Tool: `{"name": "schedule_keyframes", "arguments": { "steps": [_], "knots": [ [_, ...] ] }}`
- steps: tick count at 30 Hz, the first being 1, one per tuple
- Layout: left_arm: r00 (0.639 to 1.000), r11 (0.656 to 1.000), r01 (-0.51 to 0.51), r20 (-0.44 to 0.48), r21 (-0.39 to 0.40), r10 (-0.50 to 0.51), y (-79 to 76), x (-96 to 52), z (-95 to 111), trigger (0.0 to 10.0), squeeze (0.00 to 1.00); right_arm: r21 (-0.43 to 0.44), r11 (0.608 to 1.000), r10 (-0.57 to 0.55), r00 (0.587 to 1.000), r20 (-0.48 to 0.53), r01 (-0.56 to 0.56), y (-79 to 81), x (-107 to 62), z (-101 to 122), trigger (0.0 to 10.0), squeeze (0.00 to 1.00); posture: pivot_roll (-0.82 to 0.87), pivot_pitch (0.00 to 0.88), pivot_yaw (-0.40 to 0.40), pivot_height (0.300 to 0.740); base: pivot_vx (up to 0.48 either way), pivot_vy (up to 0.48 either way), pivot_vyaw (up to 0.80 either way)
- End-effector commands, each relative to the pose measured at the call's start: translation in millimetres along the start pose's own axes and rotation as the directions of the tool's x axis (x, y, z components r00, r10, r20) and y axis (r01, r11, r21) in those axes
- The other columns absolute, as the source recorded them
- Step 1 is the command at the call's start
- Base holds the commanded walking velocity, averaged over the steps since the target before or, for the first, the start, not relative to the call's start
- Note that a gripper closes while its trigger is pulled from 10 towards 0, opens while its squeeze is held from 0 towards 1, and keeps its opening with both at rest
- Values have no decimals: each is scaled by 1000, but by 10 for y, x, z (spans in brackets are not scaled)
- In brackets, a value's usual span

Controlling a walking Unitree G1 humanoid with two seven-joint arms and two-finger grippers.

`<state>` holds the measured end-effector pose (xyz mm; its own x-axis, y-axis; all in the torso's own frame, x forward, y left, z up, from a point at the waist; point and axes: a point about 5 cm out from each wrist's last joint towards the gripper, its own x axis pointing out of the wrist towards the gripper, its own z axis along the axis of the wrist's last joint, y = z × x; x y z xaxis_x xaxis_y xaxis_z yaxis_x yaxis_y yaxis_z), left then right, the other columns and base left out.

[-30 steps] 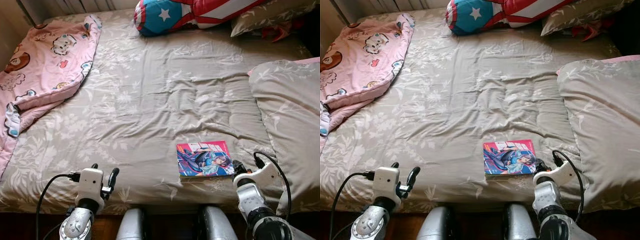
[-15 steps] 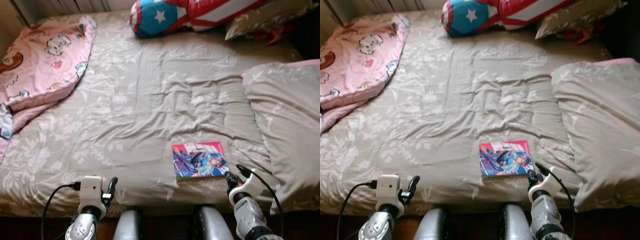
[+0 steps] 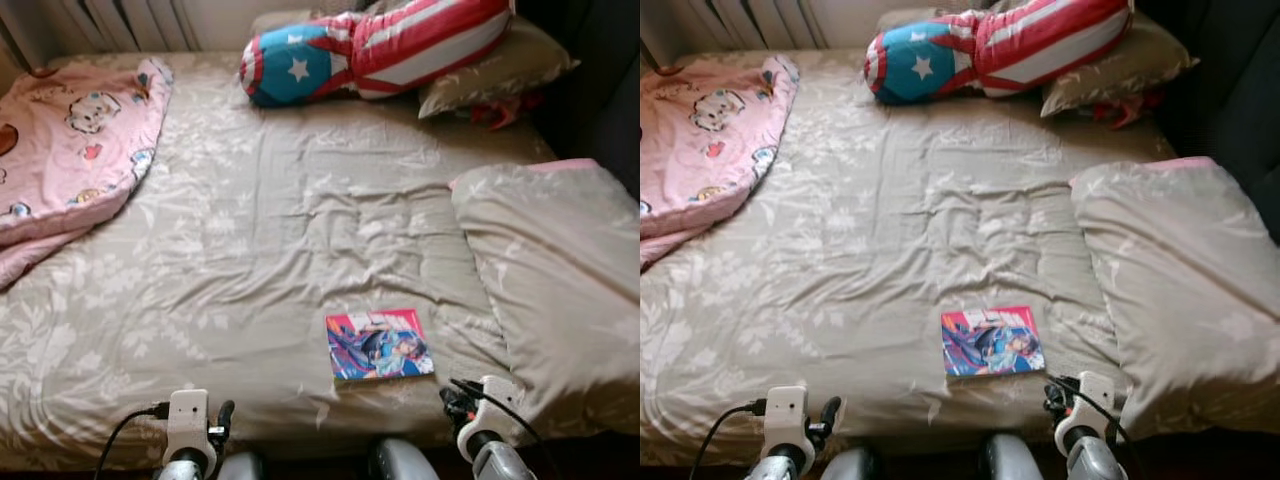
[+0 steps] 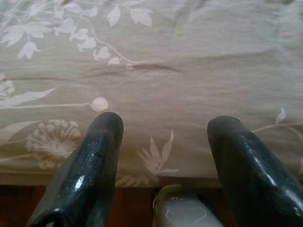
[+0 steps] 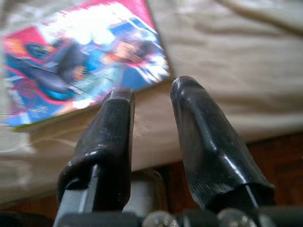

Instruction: Clean up the room

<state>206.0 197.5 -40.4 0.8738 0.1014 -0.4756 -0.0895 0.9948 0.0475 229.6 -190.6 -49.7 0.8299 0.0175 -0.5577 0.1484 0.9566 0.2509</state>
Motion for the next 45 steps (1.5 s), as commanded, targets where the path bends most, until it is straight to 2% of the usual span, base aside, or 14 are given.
{"name": "schedule_keyframes", "arguments": {
  "steps": [1,2,6,10,16,17,19,25,29,31,41,45],
  "knots": [
    [999,1000,-18,-41,7,18,41,-35,-105,10000,0,-5,1000,-6,999,-43,5,-2,-27,-97,10000,0,-69,74,-15,738,0,0,0],
    [996,1000,-28,-80,-4,28,61,-20,-155,10000,0,-22,1000,1,998,-68,-3,34,-27,-136,10000,0,-77,46,-8,740,0,0,0],
    [989,998,-53,-139,-26,49,92,-8,-233,10000,0,-28,1000,-9,995,-103,6,52,-39,-201,10000,0,-81,39,-6,740,0,0,0],
    [961,997,-78,-267,-20,70,137,-68,-436,10000,0,-99,995,-54,972,-228,32,-1,-131,-430,10000,0,-96,26,-9,740,0,0,0],
    [941,998,-64,-335,-25,52,91,-80,-512,10000,0,-121,992,-78,960,-268,47,-107,-206,-523,10000,0,-98,55,-22,740,0,0,0],
    [941,998,-64,-335,-25,52,91,-80,-512,10000,0,-121,992,-78,960,-268,47,-107,-206,-523,10000,0,-98,55,-22,740,0,0,0],
    [933,998,-61,-356,-30,46,92,-74,-521,10000,0,-139,988,-102,953,-284,65,-264,-259,-527,10000,0,-102,65,-21,740,0,0,0],
    [931,997,-67,-362,-31,51,107,-63,-512,10000,0,-186,982,-95,953,-289,42,-361,-286,-499,10000,0,-91,71,-26,740,0,0,0],
    [926,997,-76,-374,-29,59,117,-75,-532,10000,0,-211,977,-93,952,-290,31,-365,-288,-497,10000,0,-90,74,-26,740,0,0,200],
    [922,997,-77,-381,-28,61,118,-91,-554,10000,0,-221,975,-87,952,-293,21,-260,-253,-514,10000,0,-90,74,-26,740,0,0,800],
    [916,997,-75,-398,-19,61,102,-132,-611,10000,0,-205,976,-132,939,-317,68,-421,-288,-482,10000,0,-97,108,-33,740,0,0,720],
    [917,998,-66,-396,-12,56,92,-122,-601,10000,0,-196,978,-128,941,-314,67,-399,-280,-483,10000,0,-99,117,-36,740,0,0,0]
  ]
}}
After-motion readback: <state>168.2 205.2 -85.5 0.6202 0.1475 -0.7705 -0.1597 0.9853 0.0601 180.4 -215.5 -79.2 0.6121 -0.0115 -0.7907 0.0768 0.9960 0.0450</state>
